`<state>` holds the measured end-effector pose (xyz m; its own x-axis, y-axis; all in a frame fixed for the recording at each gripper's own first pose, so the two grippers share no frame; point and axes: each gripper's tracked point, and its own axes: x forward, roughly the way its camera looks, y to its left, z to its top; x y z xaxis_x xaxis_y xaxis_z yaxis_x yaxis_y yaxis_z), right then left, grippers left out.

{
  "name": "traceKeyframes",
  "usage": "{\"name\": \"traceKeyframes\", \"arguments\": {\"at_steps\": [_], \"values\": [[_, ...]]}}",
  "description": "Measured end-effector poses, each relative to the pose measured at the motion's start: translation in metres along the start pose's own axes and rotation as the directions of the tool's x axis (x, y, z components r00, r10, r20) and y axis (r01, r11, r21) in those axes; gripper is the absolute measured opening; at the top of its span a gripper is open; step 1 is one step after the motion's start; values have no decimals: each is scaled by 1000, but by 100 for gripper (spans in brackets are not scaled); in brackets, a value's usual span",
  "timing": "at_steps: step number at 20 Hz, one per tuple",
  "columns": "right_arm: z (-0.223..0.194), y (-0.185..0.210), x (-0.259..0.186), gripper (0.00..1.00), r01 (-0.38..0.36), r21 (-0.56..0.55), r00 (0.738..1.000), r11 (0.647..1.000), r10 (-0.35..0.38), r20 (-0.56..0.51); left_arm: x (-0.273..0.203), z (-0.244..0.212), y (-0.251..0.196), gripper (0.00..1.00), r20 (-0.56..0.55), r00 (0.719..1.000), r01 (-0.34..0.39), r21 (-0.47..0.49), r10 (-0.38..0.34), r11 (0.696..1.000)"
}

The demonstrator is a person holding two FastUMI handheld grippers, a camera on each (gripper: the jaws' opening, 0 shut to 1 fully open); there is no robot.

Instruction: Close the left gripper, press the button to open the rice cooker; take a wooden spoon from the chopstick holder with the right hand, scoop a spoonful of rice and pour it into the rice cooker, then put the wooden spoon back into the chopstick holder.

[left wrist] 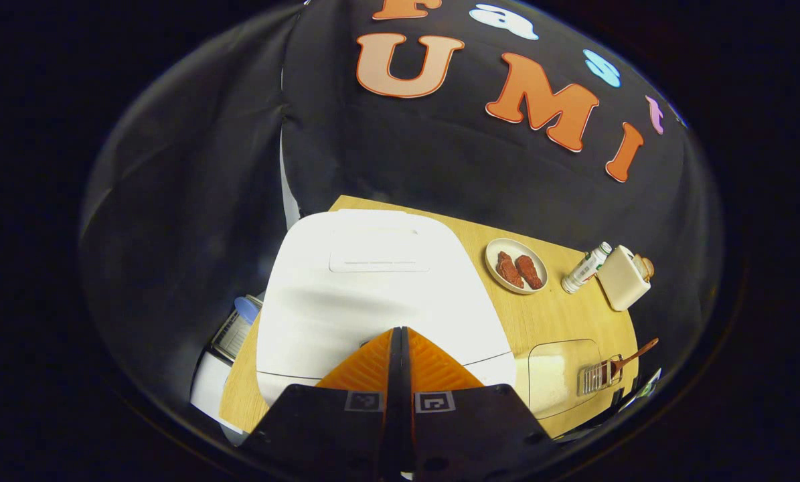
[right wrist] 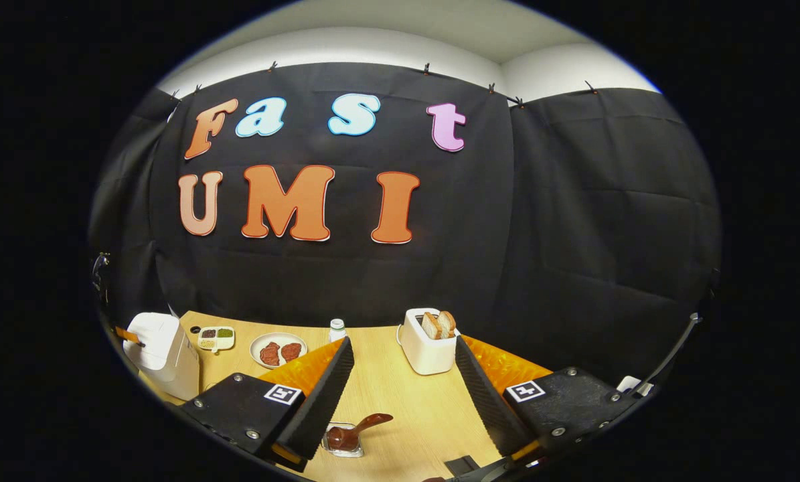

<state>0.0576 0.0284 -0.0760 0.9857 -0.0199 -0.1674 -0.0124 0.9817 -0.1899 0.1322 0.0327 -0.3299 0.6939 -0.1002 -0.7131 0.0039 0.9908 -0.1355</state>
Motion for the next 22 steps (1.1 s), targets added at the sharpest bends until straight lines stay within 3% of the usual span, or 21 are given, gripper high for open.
{"name": "traceKeyframes", "arguments": {"at_steps": [5,8,15,19,22], "values": [[-7,8,3,95,-16,7,1000,1000,16,-18,7,-7,2,3,-47,999,-6,26,7,1000],[-17,6,7,95,11,-7,999,1000,-11,-44,5,-17,4,4,-81,997,-5,-2,5,1000],[-12,23,-1,96,-34,-5,999,999,34,-29,0,-7,1,2,-19,999,-35,31,35,999],[-9,18,-8,95,-27,23,999,999,28,-27,-23,37,-4,3,113,993,-36,26,33,999],[-2,22,-15,95,-43,30,999,999,44,-9,-49,80,-3,3,235,971,-58,30,50,998]]}}
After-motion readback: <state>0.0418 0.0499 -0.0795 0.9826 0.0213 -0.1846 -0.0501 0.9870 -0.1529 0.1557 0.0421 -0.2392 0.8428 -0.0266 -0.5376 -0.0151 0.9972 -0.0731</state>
